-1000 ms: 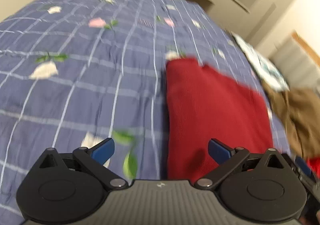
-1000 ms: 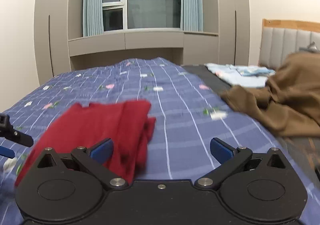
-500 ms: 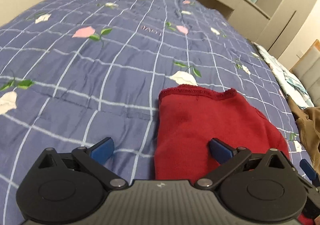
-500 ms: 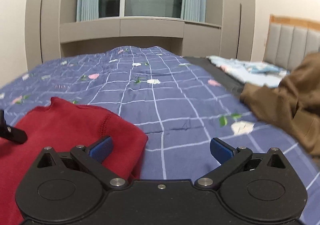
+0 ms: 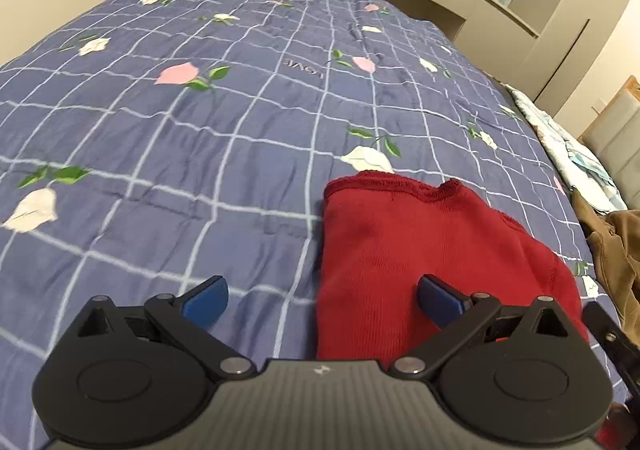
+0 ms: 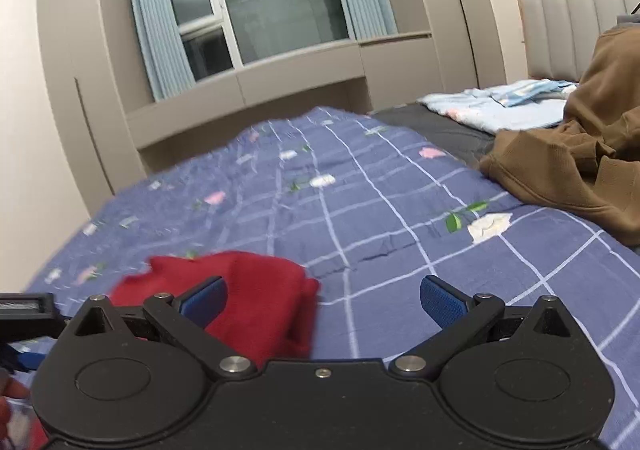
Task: Fold small clothes
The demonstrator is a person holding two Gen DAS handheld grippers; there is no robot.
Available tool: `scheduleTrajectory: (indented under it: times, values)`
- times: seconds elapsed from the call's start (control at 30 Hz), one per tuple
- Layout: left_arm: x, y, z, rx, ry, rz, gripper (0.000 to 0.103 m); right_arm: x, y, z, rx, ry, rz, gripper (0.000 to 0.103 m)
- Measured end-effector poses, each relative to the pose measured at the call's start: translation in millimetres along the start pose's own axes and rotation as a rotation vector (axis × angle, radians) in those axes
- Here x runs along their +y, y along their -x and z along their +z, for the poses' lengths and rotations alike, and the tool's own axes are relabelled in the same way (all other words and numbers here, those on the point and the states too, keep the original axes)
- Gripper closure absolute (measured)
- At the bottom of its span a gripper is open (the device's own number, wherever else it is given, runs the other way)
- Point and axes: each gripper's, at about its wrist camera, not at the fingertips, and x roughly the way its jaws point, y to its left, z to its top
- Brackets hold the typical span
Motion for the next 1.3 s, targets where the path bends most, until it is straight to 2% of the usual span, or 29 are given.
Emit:
scheduleTrajectory:
  times: [0.23, 0.43, 0.5, 0.63, 0.73, 0.77, 0.87, 0.93, 1.0, 1.07, 1.1, 1.17, 1.3]
  values:
    - [1.8, 34.3, -10.5, -0.014, -0.051, 0.011, 0.001, 18.9, 34.8, -9.2, 0.005, 0.063, 0.046, 0.0]
    - [7.3, 35.9, -30.7, 0.01, -0.092, 0.027, 0.001, 7.7, 31.5, -41.8, 0.078, 0.035, 0.01, 0.0]
    - [14.4, 29.8, -37.3, 0.019, -0.077, 0.01, 0.0, -1.3, 28.8, -44.7, 0.094, -0.024, 0.037, 0.0]
    - [21.4, 25.7, -40.3, 0.015, -0.07, -0.012, 0.0, 0.1, 29.6, -45.0, 0.098, -0.017, 0.045, 0.0]
    - [19.7, 32.2, -35.5, 0.032, -0.055, -0.004, 0.001, -0.1, 38.2, -39.7, 0.078, -0.04, 0.068, 0.0]
    - [19.7, 35.8, -34.4, 0.032, -0.048, -0.006, 0.001, 1.6, 44.6, -36.9, 0.058, -0.054, 0.101, 0.0]
    - [19.7, 50.2, -35.1, -0.017, -0.056, -0.07, 0.001, 11.7, 51.6, -30.5, 0.051, -0.066, 0.189, 0.0]
    - [17.2, 53.9, -39.3, -0.036, -0.084, -0.106, 0.001, 20.2, 50.0, -32.2, 0.068, -0.038, 0.195, 0.0]
    - [15.2, 50.0, -46.8, -0.023, -0.124, -0.138, 0.001, 22.9, 42.3, -40.0, 0.109, -0.016, 0.18, 0.0]
    - [16.4, 39.5, -55.8, 0.017, -0.148, -0.138, 0.001, 16.6, 32.2, -50.6, 0.157, -0.04, 0.174, 0.0]
    - [17.3, 34.4, -59.4, 0.021, -0.16, -0.128, 0.0, 10.3, 32.6, -52.4, 0.146, -0.072, 0.197, 0.0]
    - [17.0, 33.1, -64.6, -0.014, -0.198, -0.129, 0.0, 3.9, 34.1, -51.1, 0.14, -0.115, 0.22, 0.0]
    - [13.9, 32.3, -64.9, -0.011, -0.199, -0.113, 0.0, 8.3, 36.9, -52.9, 0.133, -0.093, 0.211, 0.0]
